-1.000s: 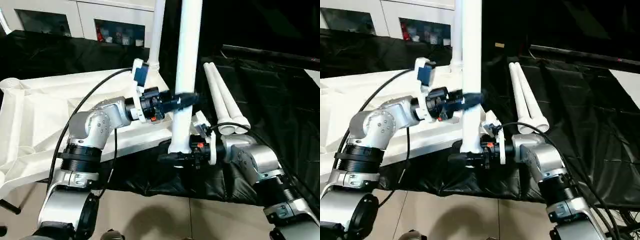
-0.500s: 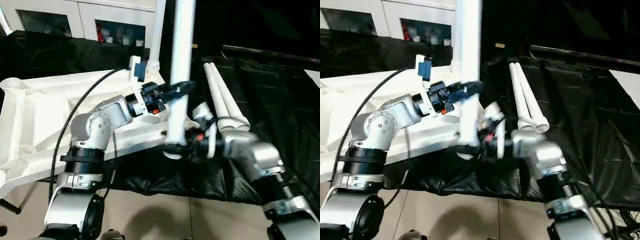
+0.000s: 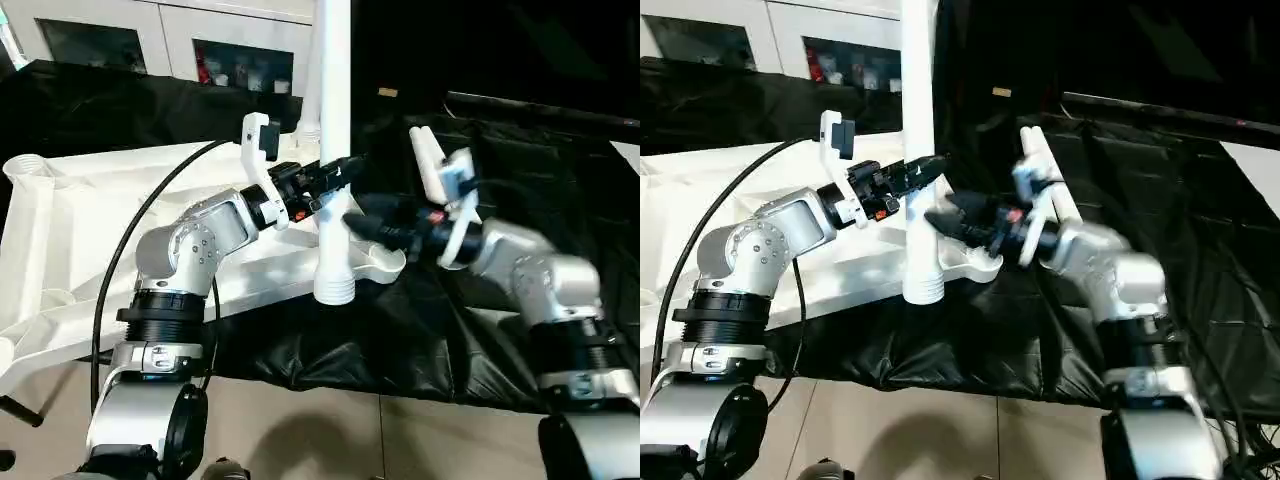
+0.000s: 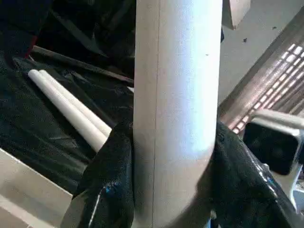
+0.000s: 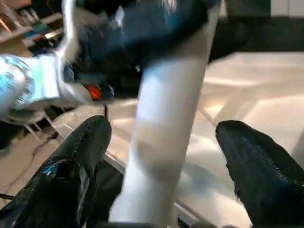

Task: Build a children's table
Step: Insert table leg to table base

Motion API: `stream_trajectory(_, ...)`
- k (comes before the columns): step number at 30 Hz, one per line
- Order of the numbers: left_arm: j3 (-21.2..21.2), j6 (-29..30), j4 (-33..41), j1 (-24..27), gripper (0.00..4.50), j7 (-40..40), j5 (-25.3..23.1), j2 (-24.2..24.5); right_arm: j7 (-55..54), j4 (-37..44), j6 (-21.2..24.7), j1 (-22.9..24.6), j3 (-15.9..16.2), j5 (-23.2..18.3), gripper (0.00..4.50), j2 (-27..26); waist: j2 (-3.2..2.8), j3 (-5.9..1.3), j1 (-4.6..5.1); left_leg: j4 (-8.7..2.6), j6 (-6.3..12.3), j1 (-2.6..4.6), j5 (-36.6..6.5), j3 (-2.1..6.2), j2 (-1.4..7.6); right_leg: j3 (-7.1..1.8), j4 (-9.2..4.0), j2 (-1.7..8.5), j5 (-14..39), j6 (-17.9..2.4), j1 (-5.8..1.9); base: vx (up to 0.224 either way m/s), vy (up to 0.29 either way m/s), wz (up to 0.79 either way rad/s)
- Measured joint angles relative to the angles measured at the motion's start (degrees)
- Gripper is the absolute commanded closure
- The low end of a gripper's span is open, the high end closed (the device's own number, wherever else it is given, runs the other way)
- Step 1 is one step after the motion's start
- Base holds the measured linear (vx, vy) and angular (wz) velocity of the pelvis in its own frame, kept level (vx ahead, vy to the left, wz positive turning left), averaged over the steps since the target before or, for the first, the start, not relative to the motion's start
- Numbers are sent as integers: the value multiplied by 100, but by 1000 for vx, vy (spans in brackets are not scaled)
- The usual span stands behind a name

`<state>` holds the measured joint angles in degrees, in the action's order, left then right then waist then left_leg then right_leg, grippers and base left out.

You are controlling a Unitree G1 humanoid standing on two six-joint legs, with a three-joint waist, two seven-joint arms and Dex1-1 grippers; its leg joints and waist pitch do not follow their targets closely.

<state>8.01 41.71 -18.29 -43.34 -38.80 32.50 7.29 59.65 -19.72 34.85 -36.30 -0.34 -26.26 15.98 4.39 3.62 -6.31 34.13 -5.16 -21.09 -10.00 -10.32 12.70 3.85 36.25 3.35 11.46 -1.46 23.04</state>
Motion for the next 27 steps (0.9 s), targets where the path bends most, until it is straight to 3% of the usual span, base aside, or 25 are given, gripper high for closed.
stream_trajectory(6, -282, -151, 201, 0, 264, -42, -172, 40, -185, 32, 232, 0, 381, 178, 47, -76, 0, 0, -2, 0, -2, -1, 1, 1, 0, 0, 0, 0, -2, 1, 0, 0, 0, 0)
stream_trajectory(13, -436, -148, 396, 1, 264, -379, -116, 81, 47, 27, 392, -1, 542, 197, 47, -20, 0, 0, -4, 0, -2, -1, 2, 0, 0, -1, 0, 0, -2, 2, 0, 0, 0, 0)
stream_trajectory(27, -665, -32, 691, 18, 264, -780, 37, 140, 356, -12, 551, -4, 609, 58, 168, -6, 0, 0, 1, 1, -3, 0, 2, 0, 0, -1, 1, 0, -4, 3, 0, 0, 0, 0)
